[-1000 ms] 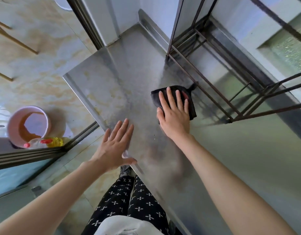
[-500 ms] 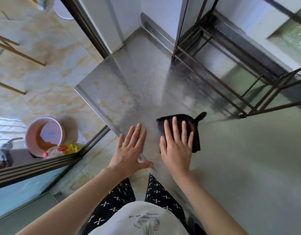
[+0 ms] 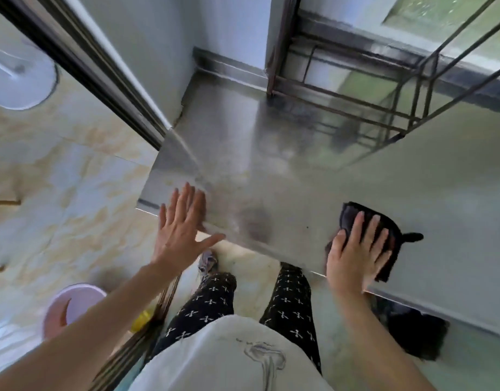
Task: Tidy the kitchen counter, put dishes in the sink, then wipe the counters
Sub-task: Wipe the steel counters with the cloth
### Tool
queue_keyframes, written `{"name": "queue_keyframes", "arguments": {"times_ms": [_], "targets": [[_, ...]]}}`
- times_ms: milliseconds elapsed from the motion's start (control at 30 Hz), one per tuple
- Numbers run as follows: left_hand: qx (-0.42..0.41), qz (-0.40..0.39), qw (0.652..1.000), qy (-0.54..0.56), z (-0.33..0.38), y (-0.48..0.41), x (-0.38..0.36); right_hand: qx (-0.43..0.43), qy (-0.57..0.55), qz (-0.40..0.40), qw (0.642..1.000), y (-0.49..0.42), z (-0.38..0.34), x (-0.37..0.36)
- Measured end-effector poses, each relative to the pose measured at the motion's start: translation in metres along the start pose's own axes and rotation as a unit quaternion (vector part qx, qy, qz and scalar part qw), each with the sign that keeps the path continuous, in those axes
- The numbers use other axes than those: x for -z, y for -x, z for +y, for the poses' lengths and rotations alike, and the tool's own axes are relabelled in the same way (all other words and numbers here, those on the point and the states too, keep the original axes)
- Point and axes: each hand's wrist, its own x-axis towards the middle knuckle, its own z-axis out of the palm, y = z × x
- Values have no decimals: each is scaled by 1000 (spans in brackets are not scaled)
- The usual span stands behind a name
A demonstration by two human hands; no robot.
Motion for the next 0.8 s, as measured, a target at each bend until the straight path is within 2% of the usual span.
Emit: {"name": "queue_keyframes", "arguments": {"times_ms": [33,100,200,267,333,367,433,500,567,633,700,800], "targets": [[9,-4,1000,-6,-17,-4,5,-35,-8,-4,999,15,-17,-5],[15,-15,1000,-10,-44,-11,11,-44,-16,-13,999,46,-55,-14],[-18,-20,999,-35,-62,-14,7,51,2,-39,998,75,-97,-26],[-30,-18,998,-45,-64,-14,5,124,30,-46,991,74,-95,-28],[-30,-18,999,-41,-65,-14,4,149,62,-31,986,65,-73,-25],[-29,-17,999,-40,-65,-14,3,119,65,-29,990,60,-61,-21],[-31,-12,999,-37,-66,-15,2,-8,33,-38,999,50,-48,-15],[-32,-15,999,-27,-67,-15,1,-120,-12,-27,992,48,-58,-17],[-34,-16,999,-16,-66,-15,0,-133,-19,-5,991,57,-90,-25],[-44,-9,999,-7,-67,-16,1,-57,-20,18,998,76,-132,-36],[-60,4,998,21,-71,-16,2,68,-5,8,998,100,-172,-48],[-73,36,993,80,-89,-18,9,243,43,-25,969,110,-188,-54]]}}
